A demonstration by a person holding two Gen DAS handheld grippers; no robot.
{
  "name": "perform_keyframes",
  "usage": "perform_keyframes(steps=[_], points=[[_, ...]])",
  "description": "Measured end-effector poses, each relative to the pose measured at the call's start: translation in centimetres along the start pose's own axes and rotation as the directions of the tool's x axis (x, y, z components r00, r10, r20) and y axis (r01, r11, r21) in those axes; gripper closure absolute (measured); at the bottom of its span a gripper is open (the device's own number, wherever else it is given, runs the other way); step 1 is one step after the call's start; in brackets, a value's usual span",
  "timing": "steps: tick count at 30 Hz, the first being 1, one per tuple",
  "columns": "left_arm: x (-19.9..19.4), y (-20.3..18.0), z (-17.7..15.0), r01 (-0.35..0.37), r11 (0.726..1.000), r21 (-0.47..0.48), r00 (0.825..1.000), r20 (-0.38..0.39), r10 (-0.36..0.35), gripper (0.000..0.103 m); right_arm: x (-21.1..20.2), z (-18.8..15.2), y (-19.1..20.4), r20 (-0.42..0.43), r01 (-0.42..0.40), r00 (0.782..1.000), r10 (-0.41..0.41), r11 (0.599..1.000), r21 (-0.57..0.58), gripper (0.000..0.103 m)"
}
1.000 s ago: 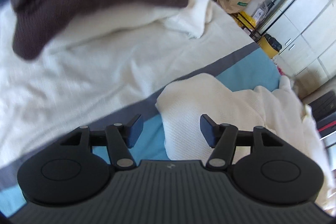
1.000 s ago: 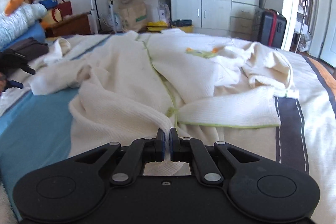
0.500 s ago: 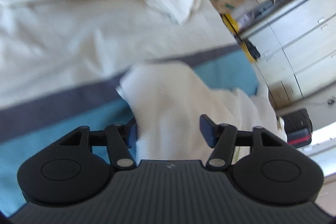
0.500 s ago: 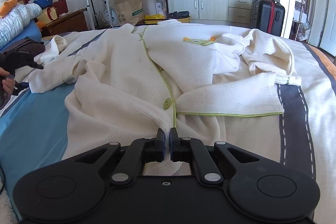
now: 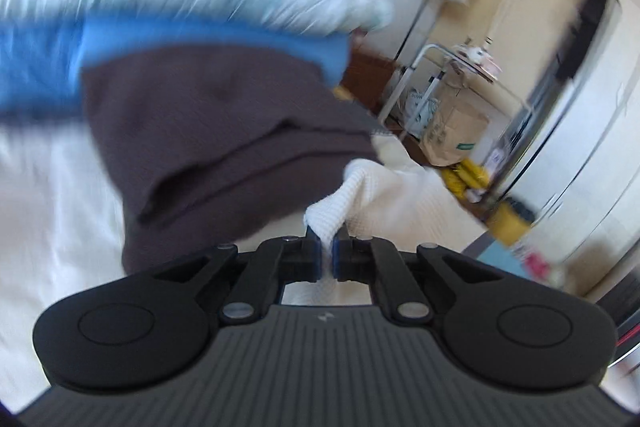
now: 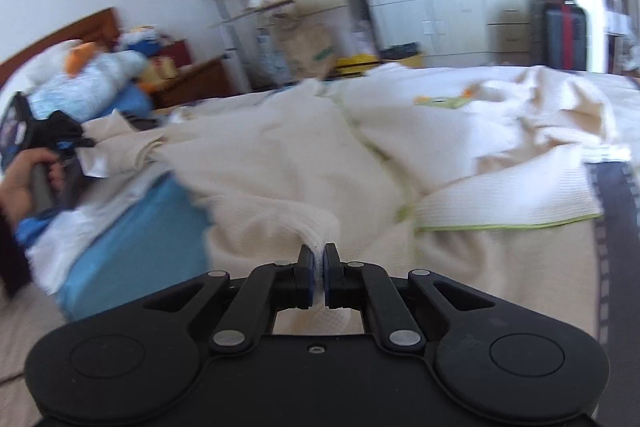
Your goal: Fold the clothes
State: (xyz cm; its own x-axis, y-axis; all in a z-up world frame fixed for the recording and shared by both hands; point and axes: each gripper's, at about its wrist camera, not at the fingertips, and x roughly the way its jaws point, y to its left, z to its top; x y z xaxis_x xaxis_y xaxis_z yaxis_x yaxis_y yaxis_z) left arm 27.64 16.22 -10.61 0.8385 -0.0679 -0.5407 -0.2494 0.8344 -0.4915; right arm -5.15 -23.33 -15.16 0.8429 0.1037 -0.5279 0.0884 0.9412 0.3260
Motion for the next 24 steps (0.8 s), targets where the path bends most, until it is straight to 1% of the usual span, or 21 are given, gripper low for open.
perform_keyframes(steps=[1,2,4,5,6,7,9,11,12,13,14,15,16,17,18,19,20,21,22,23,24], points=[[0.7,1.0,0.0,-0.001,0.999,-0.039,0.999,-0.038,-0.001,0.098,-0.2,-0.3,0.6,-0.004,-0.063,0.998,0.063,0.998,-0.006,0.096],[1.5,1.4,-0.2,-0.014,0.998,-0.055,0.998,-0.070,0.010,0.098,-0.1,-0.6,1.3,-0.017,-0.119,0.993,0.119,0.993,-0.018,0.096],[2.8,1.8,-0.6,-0.032,0.997,-0.071,0.993,-0.119,0.023,0.097,0.1,-1.2,2.8,-0.051,-0.227,0.973,0.225,0.973,-0.042,0.096],[2.9,1.8,-0.7,-0.038,0.996,-0.075,0.992,-0.126,0.028,0.097,0.3,-1.5,3.6,-0.076,-0.265,0.962,0.261,0.963,-0.055,0.096],[2.8,1.7,-0.7,-0.044,0.996,-0.079,0.991,-0.128,0.034,0.094,0.5,-1.9,4.4,-0.103,-0.287,0.955,0.280,0.955,-0.069,0.096],[2.8,1.6,-0.8,-0.051,0.995,-0.083,0.991,-0.131,0.040,0.092,0.7,-2.2,5.1,-0.125,-0.299,0.950,0.287,0.951,-0.084,0.096],[2.5,1.5,-1.0,-0.050,0.994,-0.095,0.992,-0.123,0.038,0.069,1.0,-2.9,6.0,-0.153,-0.300,0.947,0.282,0.948,-0.110,0.096],[1.6,1.7,-1.1,-0.037,0.994,-0.105,0.993,-0.115,0.024,0.061,1.3,-3.0,6.1,-0.164,-0.289,0.949,0.270,0.951,-0.106,0.096],[1.3,1.7,-1.3,-0.025,0.995,-0.095,0.991,-0.131,0.012,0.061,1.5,-2.9,5.8,-0.166,-0.284,0.949,0.267,0.954,-0.094,0.096],[1.3,1.4,-1.5,-0.005,0.997,-0.071,0.986,-0.169,-0.007,0.061,1.7,-2.8,5.6,-0.164,-0.275,0.952,0.258,0.958,-0.086,0.096],[1.4,0.9,-1.7,0.013,0.999,-0.036,0.976,-0.217,-0.021,0.061,1.8,-2.7,5.4,-0.160,-0.263,0.955,0.248,0.961,-0.081,0.096],[1.8,0.1,-2.1,0.026,1.000,0.013,0.963,-0.269,-0.021,0.060,1.9,-2.6,5.1,-0.156,-0.248,0.960,0.234,0.966,-0.075,0.096],[2.4,-1.0,-2.8,0.034,0.996,0.078,0.948,-0.317,-0.007,0.059,2.1,-2.4,4.8,-0.151,-0.232,0.964,0.219,0.970,-0.069,0.096],[3.1,-2.1,-3.7,0.044,0.988,0.145,0.932,-0.362,0.012,0.052,2.2,-2.3,4.5,-0.140,-0.215,0.969,0.205,0.974,-0.064,0.096],[4.0,-3.2,-4.8,0.050,0.974,0.220,0.915,-0.401,0.043,0.044,2.4,-2.0,4.2,-0.128,-0.199,0.973,0.191,0.978,-0.059,0.096],[5.0,-4.3,-5.9,0.058,0.954,0.295,0.897,-0.435,0.080,0.040,2.6,-1.8,3.9,-0.115,-0.183,0.978,0.176,0.982,-0.054,0.096],[5.9,-5.5,-7.0,0.070,0.927,0.368,0.877,-0.466,0.119,0.035,2.8,-1.6,3.6,-0.097,-0.171,0.981,0.166,0.984,-0.045,0.096],[6.9,-6.4,-8.1,0.070,0.892,0.447,0.864,-0.474,0.170,0.033,2.7,-1.3,3.3,-0.079,-0.163,0.984,0.160,0.986,-0.033,0.096],[7.8,-7.3,-9.0,0.067,0.849,0.525,0.853,-0.471,0.223,0.033,2.7,-1.0,2.9,-0.061,-0.155,0.986,0.154,0.988,-0.021,0.096],[8.2,-8.0,-9.8,0.061,0.799,0.599,0.857,-0.441,0.265,0.034,2.6,-0.8,2.5,-0.047,-0.146,0.988,0.146,0.989,-0.012,0.096],[8.2,-8.5,-10.2,0.038,0.752,0.658,0.872,-0.390,0.297,0.050,2.5,-0.7,2.3,-0.038,-0.137,0.990,0.136,0.991,-0.006,0.096]])
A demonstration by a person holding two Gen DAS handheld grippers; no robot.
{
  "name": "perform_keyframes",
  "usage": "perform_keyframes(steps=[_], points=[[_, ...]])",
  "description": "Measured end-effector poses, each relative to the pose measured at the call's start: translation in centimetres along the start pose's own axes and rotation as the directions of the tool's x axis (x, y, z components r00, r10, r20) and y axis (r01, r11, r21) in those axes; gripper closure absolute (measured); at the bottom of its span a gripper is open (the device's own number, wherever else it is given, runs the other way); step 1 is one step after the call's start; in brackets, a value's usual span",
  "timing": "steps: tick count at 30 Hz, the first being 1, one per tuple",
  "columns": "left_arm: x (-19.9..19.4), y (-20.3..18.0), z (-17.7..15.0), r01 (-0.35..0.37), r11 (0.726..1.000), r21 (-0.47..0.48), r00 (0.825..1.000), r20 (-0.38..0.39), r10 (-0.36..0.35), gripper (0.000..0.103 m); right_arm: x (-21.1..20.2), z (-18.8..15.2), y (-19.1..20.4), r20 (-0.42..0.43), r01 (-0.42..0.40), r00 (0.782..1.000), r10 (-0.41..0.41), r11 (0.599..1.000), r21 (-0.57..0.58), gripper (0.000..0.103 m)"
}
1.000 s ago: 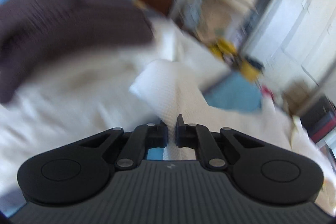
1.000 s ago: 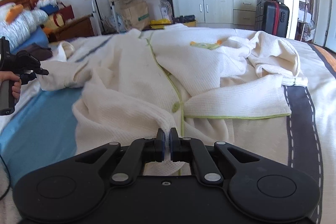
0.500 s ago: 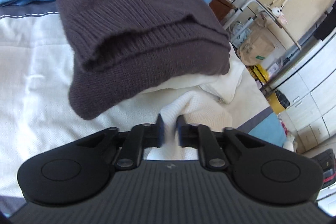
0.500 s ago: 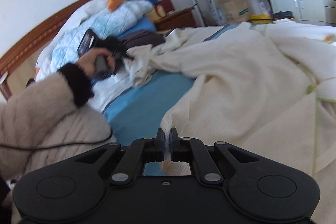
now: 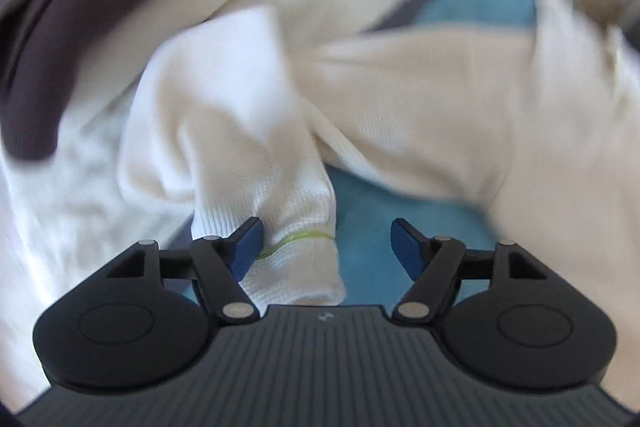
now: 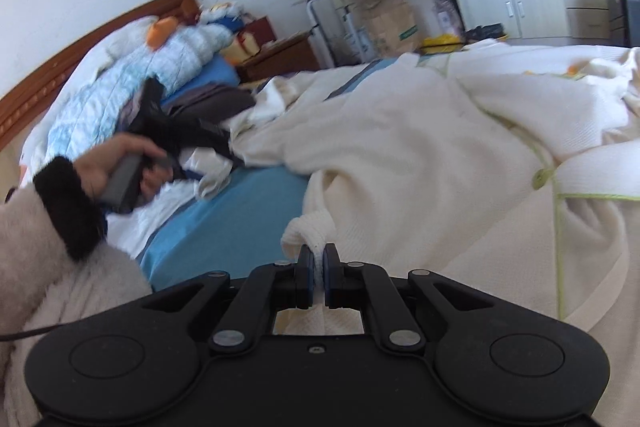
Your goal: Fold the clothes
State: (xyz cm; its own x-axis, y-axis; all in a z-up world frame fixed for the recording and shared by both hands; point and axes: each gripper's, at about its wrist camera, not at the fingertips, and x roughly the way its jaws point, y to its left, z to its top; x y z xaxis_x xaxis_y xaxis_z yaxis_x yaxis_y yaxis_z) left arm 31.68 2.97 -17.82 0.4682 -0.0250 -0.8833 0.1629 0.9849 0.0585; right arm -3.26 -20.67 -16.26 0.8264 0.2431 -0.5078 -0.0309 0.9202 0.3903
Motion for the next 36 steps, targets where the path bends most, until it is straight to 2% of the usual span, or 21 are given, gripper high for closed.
perform_keyframes(steps=[2,5,7,9,11,12,15,16,17,18,19,20,22,23,25,26,27,30,33,35,36], points=[[-0.4,0.0,0.0,-0.102,0.994,0.027,0.993,0.054,0.101,0.089,-0.3,0.1,-0.3,0.013,0.026,1.000,-0.026,1.000,0.008,0.096],[-2.4,2.7,-0.2,-0.174,0.981,-0.085,0.970,0.160,0.185,0.090,-0.6,0.2,-0.6,0.028,0.060,0.998,-0.060,0.998,0.019,0.096],[-4.4,5.5,-0.4,-0.236,0.949,-0.210,0.931,0.229,0.283,0.090,-0.9,0.3,-0.6,0.041,0.075,0.996,-0.076,0.997,0.021,0.096],[-5.5,8.1,-0.8,-0.323,0.891,-0.320,0.882,0.241,0.406,0.089,-1.3,0.4,-0.7,0.053,0.086,0.995,-0.087,0.996,0.025,0.096],[-6.6,10.7,-1.3,-0.402,0.812,-0.424,0.819,0.231,0.526,0.083,-2.3,0.0,-0.6,0.059,0.090,0.994,-0.091,0.995,0.032,0.096],[-6.6,11.8,-1.4,-0.368,0.803,-0.469,0.831,0.222,0.511,0.082,-3.0,-0.3,-0.5,0.058,0.083,0.995,-0.084,0.996,0.030,0.096],[-6.4,12.8,-1.1,-0.199,0.815,-0.545,0.904,0.218,0.367,0.078,-4.2,-0.7,0.3,0.058,0.051,0.997,-0.051,0.999,0.004,0.096],[-6.9,12.5,-1.3,-0.136,0.830,-0.541,0.922,0.238,0.306,0.075,-4.2,-0.8,0.6,0.059,0.042,0.997,-0.042,0.999,-0.008,0.096],[-7.7,12.1,-2.1,-0.067,0.851,-0.521,0.934,0.268,0.237,0.063,-4.1,-0.8,0.7,0.059,0.040,0.997,-0.039,0.999,-0.013,0.096],[-7.9,11.4,-2.5,0.029,0.870,-0.493,0.949,0.288,0.131,0.052,-4.0,-0.8,0.7,0.059,0.041,0.997,-0.040,0.999,-0.014,0.096],[-8.0,10.5,-2.6,0.134,0.877,-0.462,0.953,0.302,0.013,0.050,-3.8,-0.8,0.7,0.057,0.046,0.997,-0.045,0.999,-0.014,0.096],[-8.1,9.6,-2.8,0.238,0.871,-0.430,0.944,0.312,-0.105,0.050,-3.6,-0.8,0.6,0.057,0.053,0.997,-0.053,0.999,-0.010,0.096],[-7.2,8.5,-3.4,0.420,0.801,-0.427,0.902,0.296,-0.315,0.050,-3.3,-0.4,0.2,0.063,0.069,0.996,-0.069,0.998,0.005,0.096],[-6.5,8.1,-3.7,0.480,0.761,-0.436,0.876,0.278,-0.394,0.050,-3.2,-0.1,0.0,0.072,0.076,0.994,-0.077,0.997,0.019,0.096],[-5.1,6.5,-4.0,0.563,0.707,-0.428,0.823,0.214,-0.526,0.050,-3.1,0.8,-0.3,0.096,0.086,0.991,-0.089,0.996,0.035,0.096],[-4.5,5.7,-4.1,0.585,0.696,-0.416,0.803,0.178,-0.569,0.050,-3.3,1.3,-0.2,0.115,0.091,0.989,-0.094,0.995,0.030,0.096],[-4.0,4.6,-4.3,0.591,0.699,-0.403,0.795,0.143,-0.590,0.050,-3.6,1.7,-0.1,0.136,0.096,0.986,-0.098,0.995,0.022,0.096],[-3.1,1.4,-4.9,0.581,0.726,-0.368,0.792,0.049,-0.608,0.050,-5.0,3.0,0.5,0.200,0.085,0.976,-0.083,0.996,-0.003,0.096],[-1.3,-0.7,-5.7,0.610,0.669,-0.425,0.742,0.011,-0.670,0.050,-6.6,3.5,1.1,0.243,0.043,0.969,-0.036,0.999,-0.025,0.096],[-0.2,-2.1,-6.0,0.625,0.623,-0.471,0.711,0.012,-0.703,0.050,-7.0,3.1,1.0,0.228,0.011,0.974,-0.009,1.000,-0.011,0.096],[0.2,-2.6,-6.0,0.626,0.616,-0.478,0.709,0.019,-0.705,0.050,-7.1,2.7,0.9,0.216,-0.012,0.976,0.010,1.000,0.007,0.096]])
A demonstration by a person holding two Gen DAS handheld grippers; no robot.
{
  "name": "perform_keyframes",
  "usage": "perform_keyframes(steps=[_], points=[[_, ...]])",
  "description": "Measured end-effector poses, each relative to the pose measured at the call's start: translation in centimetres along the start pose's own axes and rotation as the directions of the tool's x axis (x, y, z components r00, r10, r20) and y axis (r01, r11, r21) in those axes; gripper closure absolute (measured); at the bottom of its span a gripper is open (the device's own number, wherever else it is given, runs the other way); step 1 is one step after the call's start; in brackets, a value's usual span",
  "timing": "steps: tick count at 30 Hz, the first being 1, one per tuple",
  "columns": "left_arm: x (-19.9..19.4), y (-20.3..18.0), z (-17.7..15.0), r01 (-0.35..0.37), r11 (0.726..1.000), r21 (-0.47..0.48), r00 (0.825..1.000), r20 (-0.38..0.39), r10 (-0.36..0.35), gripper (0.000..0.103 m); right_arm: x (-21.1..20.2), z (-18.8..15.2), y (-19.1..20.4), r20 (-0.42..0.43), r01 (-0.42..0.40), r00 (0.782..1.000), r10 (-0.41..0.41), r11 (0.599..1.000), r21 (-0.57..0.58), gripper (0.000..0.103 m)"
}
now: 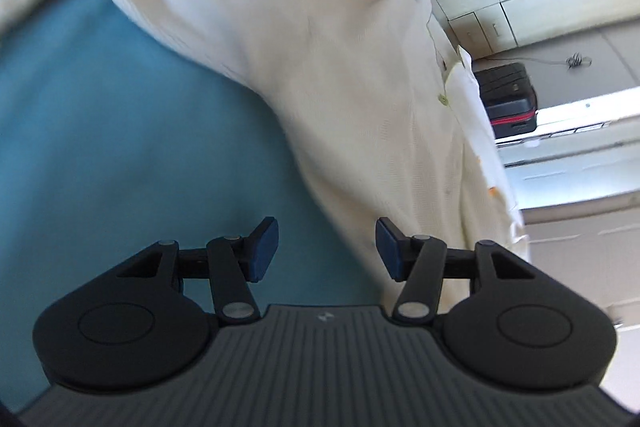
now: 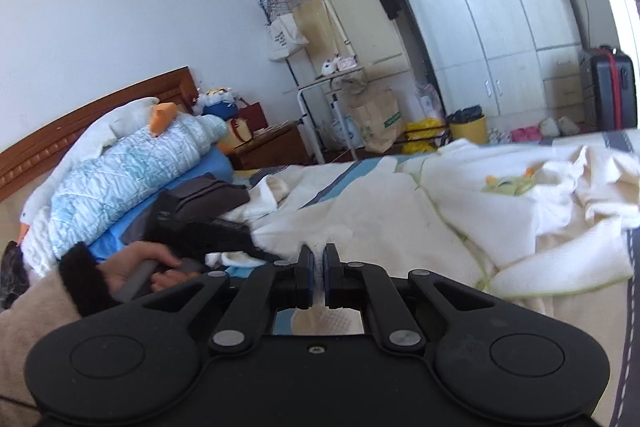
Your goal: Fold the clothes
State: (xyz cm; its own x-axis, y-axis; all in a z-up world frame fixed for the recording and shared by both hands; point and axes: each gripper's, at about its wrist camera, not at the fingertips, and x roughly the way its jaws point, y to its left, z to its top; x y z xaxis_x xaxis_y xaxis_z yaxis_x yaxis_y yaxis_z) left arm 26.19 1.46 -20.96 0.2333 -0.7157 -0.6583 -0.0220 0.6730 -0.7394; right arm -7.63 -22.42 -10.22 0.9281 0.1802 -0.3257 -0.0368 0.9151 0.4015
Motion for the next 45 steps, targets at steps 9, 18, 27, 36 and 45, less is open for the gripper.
perform_keyframes(steps=[9,18,27,36,45], points=[[-1.5,-2.6,0.1,0.014,0.987,0.163,0.984,0.175,-0.043,0.100,0.4,-1.5,1.3,-0.072,-0.178,0.981,0.182,0.982,0.057,0.096],[-3.5,-2.4,-0.6,-0.266,0.948,0.172,0.946,0.234,0.223,0.100,4.7,-5.0,3.2,-0.324,-0.344,0.869,0.375,0.927,0.150,0.096],[-2.9,-4.6,-1.0,-0.440,0.851,0.286,0.886,0.293,0.359,0.099,5.4,-5.8,4.9,-0.354,-0.373,0.845,0.401,0.916,0.148,0.095],[-4.5,-3.6,-0.2,-0.445,0.858,0.256,0.891,0.227,0.394,0.071,7.1,-7.0,4.3,-0.540,-0.240,0.798,0.270,0.962,0.126,0.070],[-7.1,-10.5,-4.0,-0.353,0.767,0.537,0.911,0.384,0.150,0.055,0.1,3.5,-3.7,-0.337,0.071,0.940,-0.052,0.997,0.043,0.038]])
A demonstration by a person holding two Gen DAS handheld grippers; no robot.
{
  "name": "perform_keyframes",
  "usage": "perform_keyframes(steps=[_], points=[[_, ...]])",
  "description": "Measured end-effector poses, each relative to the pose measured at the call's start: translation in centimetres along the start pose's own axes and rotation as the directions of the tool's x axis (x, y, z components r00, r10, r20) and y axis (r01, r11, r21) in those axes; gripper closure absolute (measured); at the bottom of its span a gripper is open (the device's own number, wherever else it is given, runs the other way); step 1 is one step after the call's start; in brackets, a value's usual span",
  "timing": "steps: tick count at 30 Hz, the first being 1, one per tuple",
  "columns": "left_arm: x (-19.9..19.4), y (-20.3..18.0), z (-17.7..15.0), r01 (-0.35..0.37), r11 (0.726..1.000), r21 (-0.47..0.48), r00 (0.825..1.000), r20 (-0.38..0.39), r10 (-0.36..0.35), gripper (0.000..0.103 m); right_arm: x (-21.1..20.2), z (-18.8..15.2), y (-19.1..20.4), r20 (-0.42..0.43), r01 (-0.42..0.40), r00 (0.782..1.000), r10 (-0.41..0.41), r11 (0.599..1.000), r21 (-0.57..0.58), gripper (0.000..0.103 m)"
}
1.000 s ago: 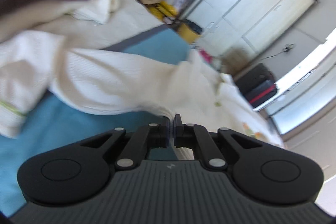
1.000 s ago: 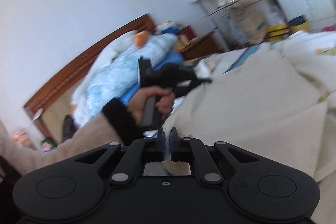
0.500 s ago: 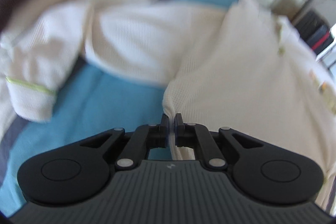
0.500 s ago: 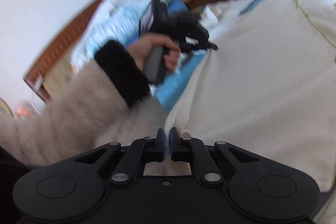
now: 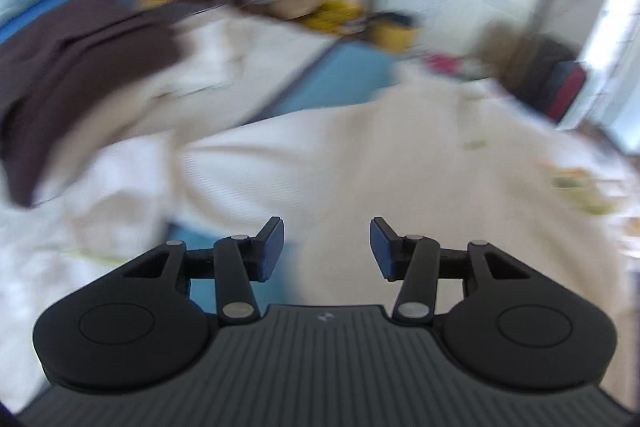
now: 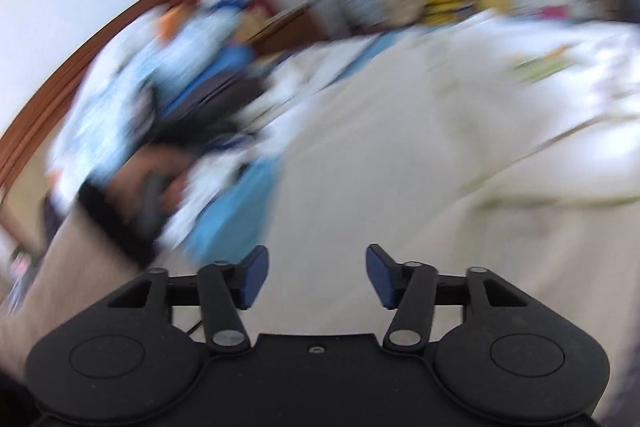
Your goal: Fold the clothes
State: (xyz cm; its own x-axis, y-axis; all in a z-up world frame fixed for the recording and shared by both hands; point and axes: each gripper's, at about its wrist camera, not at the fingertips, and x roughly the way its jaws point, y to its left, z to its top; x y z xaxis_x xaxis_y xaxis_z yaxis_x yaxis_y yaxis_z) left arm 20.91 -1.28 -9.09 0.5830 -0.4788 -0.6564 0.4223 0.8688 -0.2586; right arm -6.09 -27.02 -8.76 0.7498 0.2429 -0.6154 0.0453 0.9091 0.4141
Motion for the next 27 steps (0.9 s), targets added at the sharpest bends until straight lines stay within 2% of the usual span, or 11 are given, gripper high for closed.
perform_keyframes(steps=[3,5,10,15,18,21,22,24,25,26,27], points=[[1.0,-4.5,-0.9,0.130,0.988,0.088,0.991,-0.047,-0.126,0.054,-0.7,1.9,-3.4,0.023,0.231,0.973,-0.231,0.957,-0.173,0.024],[1.7,-8.1,-2.3,0.159,0.972,0.174,0.986,-0.086,-0.146,0.042,0.5,2.7,-6.6,0.000,0.301,0.952,-0.307,0.932,-0.200,0.023],[3.8,-15.1,-6.3,0.185,0.900,0.394,0.978,-0.161,-0.130,0.036,3.4,3.0,-15.0,-0.159,0.296,0.949,-0.273,0.944,0.145,0.023],[3.5,-17.6,-7.2,0.261,0.856,0.447,0.964,-0.162,-0.210,0.036,3.8,2.8,-15.1,-0.181,0.295,0.945,-0.272,0.949,0.113,0.023],[4.8,-19.5,-5.8,0.261,0.854,0.449,0.958,-0.232,-0.171,0.036,5.0,4.2,-16.0,-0.171,0.355,0.922,-0.347,0.934,0.022,0.022],[5.3,-19.6,-4.3,0.261,0.873,0.412,0.961,-0.193,-0.196,0.036,6.0,5.3,-18.6,-0.151,0.328,0.938,-0.311,0.939,0.104,0.023],[5.4,-19.2,-4.2,0.280,0.882,0.379,0.957,-0.178,-0.227,0.036,6.2,5.3,-19.3,-0.135,0.303,0.949,-0.284,0.940,0.153,0.027],[5.6,-18.4,-4.4,0.303,0.892,0.336,0.951,-0.170,-0.259,0.036,6.7,5.2,-19.7,-0.105,0.237,0.970,-0.219,0.947,0.215,0.050],[5.7,-18.1,-5.1,0.303,0.893,0.332,0.949,-0.187,-0.253,0.036,6.9,5.3,-19.8,-0.099,0.202,0.978,-0.183,0.952,0.229,0.078],[5.8,-17.8,-5.7,0.303,0.895,0.329,0.948,-0.204,-0.246,0.036,7.2,5.3,-19.4,-0.090,0.170,0.984,-0.152,0.954,0.246,0.091],[6.0,-17.9,-6.5,0.290,0.884,0.367,0.951,-0.215,-0.223,0.036,7.2,5.3,-19.0,-0.071,0.156,0.987,-0.143,0.954,0.256,0.091]])
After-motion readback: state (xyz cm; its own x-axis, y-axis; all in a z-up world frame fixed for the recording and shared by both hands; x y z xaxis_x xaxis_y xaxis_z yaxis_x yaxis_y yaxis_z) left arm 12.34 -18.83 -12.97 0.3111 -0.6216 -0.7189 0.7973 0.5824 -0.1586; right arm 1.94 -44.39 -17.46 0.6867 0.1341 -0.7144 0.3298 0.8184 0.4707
